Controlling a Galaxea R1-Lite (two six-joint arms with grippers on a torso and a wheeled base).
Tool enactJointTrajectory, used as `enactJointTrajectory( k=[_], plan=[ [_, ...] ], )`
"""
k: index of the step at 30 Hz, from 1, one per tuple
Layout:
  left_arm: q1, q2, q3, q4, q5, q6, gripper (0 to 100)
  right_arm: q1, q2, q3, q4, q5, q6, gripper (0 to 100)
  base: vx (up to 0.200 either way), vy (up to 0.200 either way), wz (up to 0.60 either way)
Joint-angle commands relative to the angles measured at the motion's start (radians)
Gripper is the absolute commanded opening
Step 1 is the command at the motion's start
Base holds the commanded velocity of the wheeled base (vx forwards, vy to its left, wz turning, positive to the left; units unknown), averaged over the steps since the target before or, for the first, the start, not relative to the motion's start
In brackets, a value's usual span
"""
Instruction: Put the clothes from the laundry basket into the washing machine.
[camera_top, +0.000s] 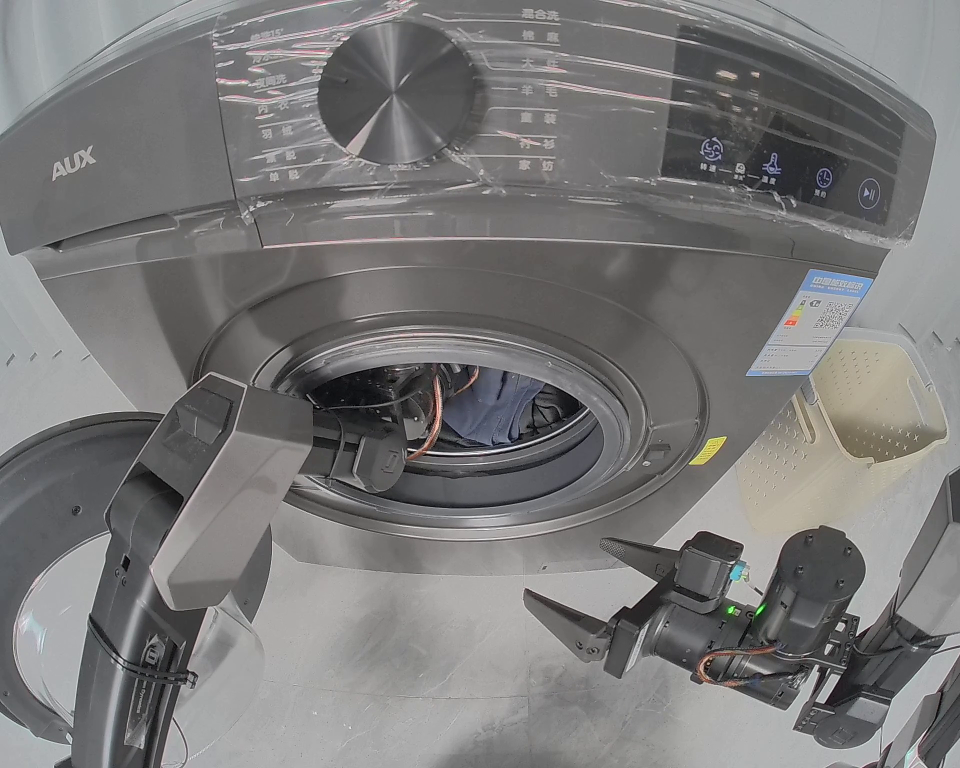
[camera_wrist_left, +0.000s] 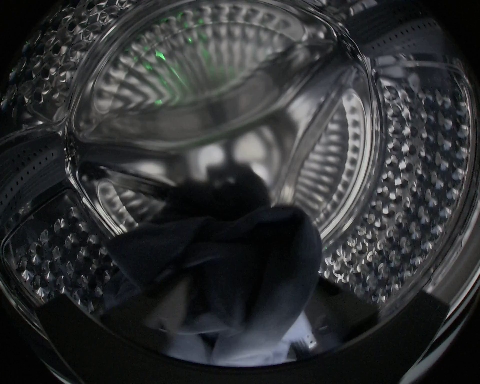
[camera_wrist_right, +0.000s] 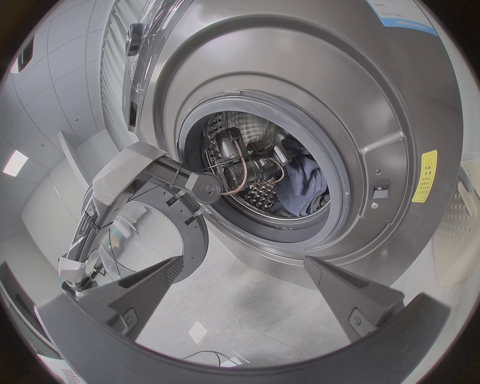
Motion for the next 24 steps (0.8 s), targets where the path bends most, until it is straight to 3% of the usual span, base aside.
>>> enactJointTrajectory(
  k=[1,2,3,4,5,7,9,12,14,17,24],
  plan=[
    [-0.025,-0.058,0.114,0.001,0.001,0.046,100,-0.007,0.0,0.002,0.0,0.0,0.0,100,0.0,0.0,0.0],
    [-0.035,-0.088,0.192,-0.014,0.0,0.104,100,-0.009,0.0,0.001,0.0,0.0,-0.001,100,0.0,0.0,0.0],
    [-0.042,-0.106,0.243,-0.025,-0.008,0.144,100,-0.009,0.0,0.001,0.0,0.0,-0.001,100,0.0,0.0,0.0],
    [-0.044,-0.108,0.25,-0.028,-0.009,0.149,100,-0.009,0.0,0.001,0.0,0.0,-0.001,100,0.0,0.0,0.0],
    [-0.056,-0.138,0.341,-0.061,-0.016,0.205,100,-0.006,0.0,0.001,0.0,0.0,-0.001,100,0.0,0.0,0.0],
    [-0.065,-0.164,0.436,-0.101,-0.031,0.251,100,-0.007,-0.002,0.002,0.0,0.0,-0.001,100,0.0,0.0,0.0],
    [-0.078,-0.187,0.523,-0.157,-0.045,0.279,100,-0.009,-0.005,0.004,0.001,0.002,-0.001,100,0.0,0.0,0.0],
    [-0.091,-0.22,0.625,-0.215,-0.052,0.299,100,-0.006,-0.006,0.007,0.0,0.002,-0.001,100,0.0,0.0,0.0],
    [-0.117,-0.266,0.764,-0.295,-0.088,0.316,100,0.0,-0.006,0.006,0.0,0.002,-0.001,100,0.0,0.0,0.0],
    [-0.145,-0.328,0.895,-0.373,-0.124,0.313,100,0.004,-0.014,0.009,0.001,0.0,-0.001,100,0.0,0.0,0.0],
    [-0.194,-0.539,1.162,-0.445,-0.121,0.304,100,-0.004,-0.104,0.061,0.001,-0.006,-0.006,100,0.0,0.0,0.0]
  ],
)
